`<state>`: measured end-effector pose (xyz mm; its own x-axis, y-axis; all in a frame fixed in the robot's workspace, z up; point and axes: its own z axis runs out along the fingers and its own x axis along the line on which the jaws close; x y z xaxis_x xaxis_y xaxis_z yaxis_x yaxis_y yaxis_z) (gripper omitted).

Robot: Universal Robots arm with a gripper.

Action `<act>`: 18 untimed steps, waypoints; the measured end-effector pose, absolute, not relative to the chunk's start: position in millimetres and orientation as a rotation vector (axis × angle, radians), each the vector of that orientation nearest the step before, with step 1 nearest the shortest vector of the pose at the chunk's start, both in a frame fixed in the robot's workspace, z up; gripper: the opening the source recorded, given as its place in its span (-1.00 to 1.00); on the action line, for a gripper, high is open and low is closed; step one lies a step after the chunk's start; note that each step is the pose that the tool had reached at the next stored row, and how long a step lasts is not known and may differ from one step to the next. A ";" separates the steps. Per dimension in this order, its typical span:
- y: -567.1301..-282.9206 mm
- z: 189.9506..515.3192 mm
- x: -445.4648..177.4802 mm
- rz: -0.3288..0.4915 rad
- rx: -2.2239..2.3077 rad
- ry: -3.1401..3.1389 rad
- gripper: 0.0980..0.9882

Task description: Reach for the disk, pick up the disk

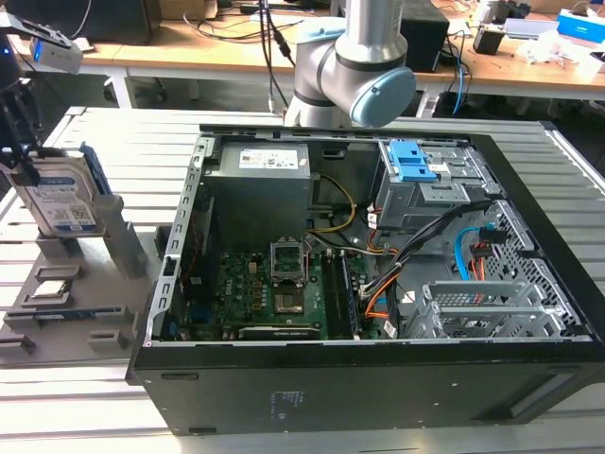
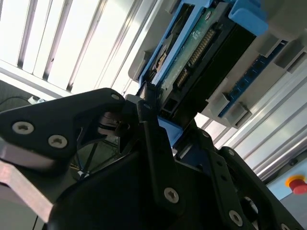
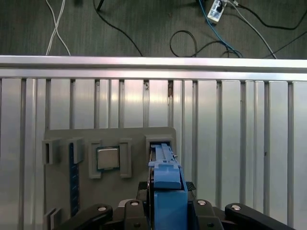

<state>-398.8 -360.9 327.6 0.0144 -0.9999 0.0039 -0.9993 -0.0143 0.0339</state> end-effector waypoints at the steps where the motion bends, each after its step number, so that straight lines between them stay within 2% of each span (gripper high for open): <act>1: -360.9 328.7 -398.8 -0.033 2.218 -2.187 -0.40; 18: -360.9 356.4 -398.8 -0.033 2.218 -2.186 -0.40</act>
<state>-398.8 -360.9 356.4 0.0144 -0.9999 0.0039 -0.9993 -0.0143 0.0338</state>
